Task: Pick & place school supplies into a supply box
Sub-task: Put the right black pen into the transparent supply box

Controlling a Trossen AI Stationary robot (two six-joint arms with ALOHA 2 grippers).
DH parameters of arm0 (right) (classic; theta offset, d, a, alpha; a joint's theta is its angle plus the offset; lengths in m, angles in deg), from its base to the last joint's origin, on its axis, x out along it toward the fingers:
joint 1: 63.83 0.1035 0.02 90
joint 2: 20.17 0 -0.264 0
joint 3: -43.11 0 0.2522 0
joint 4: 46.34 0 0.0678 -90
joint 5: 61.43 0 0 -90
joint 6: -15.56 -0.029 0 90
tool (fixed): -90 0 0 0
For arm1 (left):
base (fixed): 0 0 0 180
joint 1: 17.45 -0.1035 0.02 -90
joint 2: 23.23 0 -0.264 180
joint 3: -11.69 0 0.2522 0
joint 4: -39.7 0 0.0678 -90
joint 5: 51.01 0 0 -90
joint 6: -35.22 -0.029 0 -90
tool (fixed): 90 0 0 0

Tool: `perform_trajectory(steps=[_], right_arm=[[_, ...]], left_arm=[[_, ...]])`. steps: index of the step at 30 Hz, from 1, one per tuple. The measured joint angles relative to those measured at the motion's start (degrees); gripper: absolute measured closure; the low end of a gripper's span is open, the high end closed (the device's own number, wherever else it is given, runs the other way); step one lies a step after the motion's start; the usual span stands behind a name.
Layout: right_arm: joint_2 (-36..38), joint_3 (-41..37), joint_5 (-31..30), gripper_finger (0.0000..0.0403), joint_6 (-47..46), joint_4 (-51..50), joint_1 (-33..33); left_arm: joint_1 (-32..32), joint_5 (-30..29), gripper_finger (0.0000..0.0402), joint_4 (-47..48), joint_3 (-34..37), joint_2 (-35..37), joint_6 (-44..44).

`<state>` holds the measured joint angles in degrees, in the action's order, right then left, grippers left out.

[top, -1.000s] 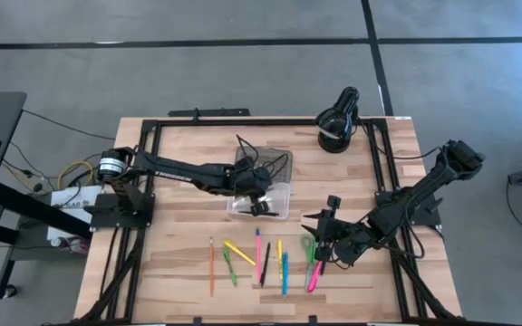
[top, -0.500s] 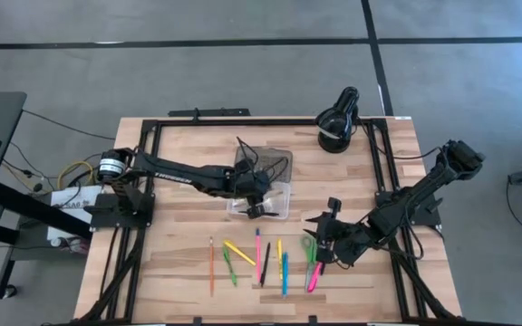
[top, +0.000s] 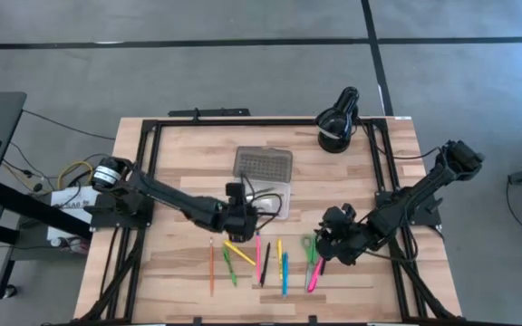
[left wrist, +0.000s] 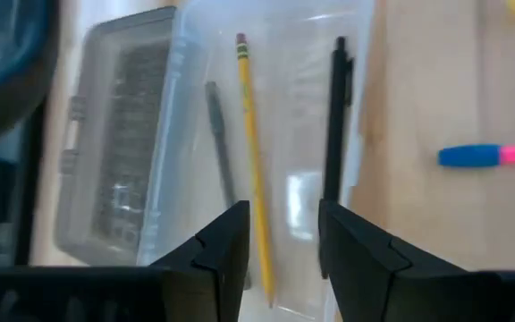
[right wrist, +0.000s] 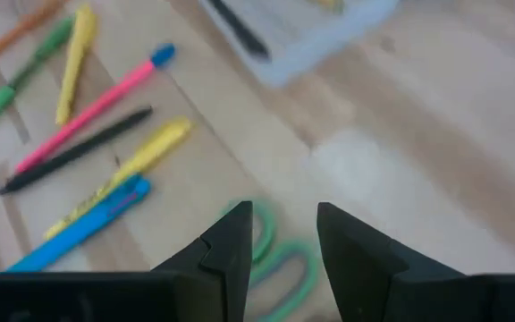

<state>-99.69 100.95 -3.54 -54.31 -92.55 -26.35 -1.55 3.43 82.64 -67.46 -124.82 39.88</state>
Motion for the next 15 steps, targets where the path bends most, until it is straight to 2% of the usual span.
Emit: perform_trajectory(steps=[6,15], right_arm=[[-6.65,0.20,6.94,0.0282,-10.12,0.07,2.26],[-12.10,5.33,6.69,0.0282,-12.76,-1.14,2.19]], left_arm=[[2.16,-6.60,0.0271,-7.59,10.90,3.10,4.79],[6.08,-10.15,0.0271,-9.85,18.77,14.99,9.25]])
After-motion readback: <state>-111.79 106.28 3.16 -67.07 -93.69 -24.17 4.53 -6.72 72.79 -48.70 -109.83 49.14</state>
